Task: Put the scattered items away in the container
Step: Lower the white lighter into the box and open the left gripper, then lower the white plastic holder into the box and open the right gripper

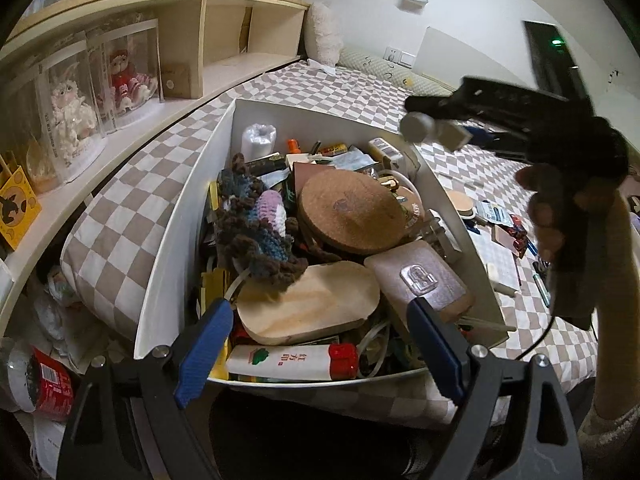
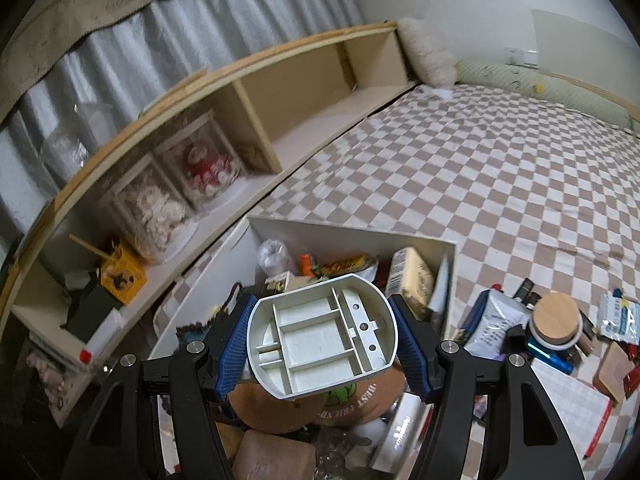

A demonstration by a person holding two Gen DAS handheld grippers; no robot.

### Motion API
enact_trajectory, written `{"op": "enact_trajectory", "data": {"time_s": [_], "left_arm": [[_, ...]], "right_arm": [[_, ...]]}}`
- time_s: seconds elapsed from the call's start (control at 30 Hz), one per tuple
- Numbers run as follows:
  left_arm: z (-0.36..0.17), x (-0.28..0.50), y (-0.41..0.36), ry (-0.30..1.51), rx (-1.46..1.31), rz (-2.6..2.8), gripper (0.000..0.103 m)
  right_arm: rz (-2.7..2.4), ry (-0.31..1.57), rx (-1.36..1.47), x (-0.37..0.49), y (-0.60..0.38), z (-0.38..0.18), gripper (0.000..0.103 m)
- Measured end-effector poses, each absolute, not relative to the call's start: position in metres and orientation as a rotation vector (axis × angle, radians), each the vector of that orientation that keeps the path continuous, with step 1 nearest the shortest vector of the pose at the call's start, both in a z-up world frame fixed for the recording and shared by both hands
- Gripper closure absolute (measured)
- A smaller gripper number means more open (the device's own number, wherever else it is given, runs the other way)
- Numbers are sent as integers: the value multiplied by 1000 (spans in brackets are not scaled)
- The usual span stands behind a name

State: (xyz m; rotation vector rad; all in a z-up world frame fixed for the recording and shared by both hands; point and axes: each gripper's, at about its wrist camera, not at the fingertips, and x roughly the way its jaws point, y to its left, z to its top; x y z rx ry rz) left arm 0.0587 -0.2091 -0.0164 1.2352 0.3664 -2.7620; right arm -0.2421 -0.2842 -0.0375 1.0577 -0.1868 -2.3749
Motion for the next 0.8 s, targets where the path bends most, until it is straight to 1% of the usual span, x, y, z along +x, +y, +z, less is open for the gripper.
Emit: {"op": "enact_trajectory", "data": {"time_s": [0.1,0.2,0.33,0.57,0.8], "left_arm": [[-14,59,-209,360,1230,-2772,14],[-14,60,-210,364,1218,-2775,14],[-16,59,-211,404,1225,-2776,14],[-13,58,-208,396,1212,-2786,14],[-12,56,-209,396,1199,-2776,14]], "right_arm": [[-2292,-84,1073,-245,-291,-45,37],[-2264,71,1117,-249,-294,-53,37],[-2234,162,1177,-259,-289,-58,37],[-2213,347,1211,-272,-289,-66,37],[-2184,476,1194,-270,-293,-79,35]]}}
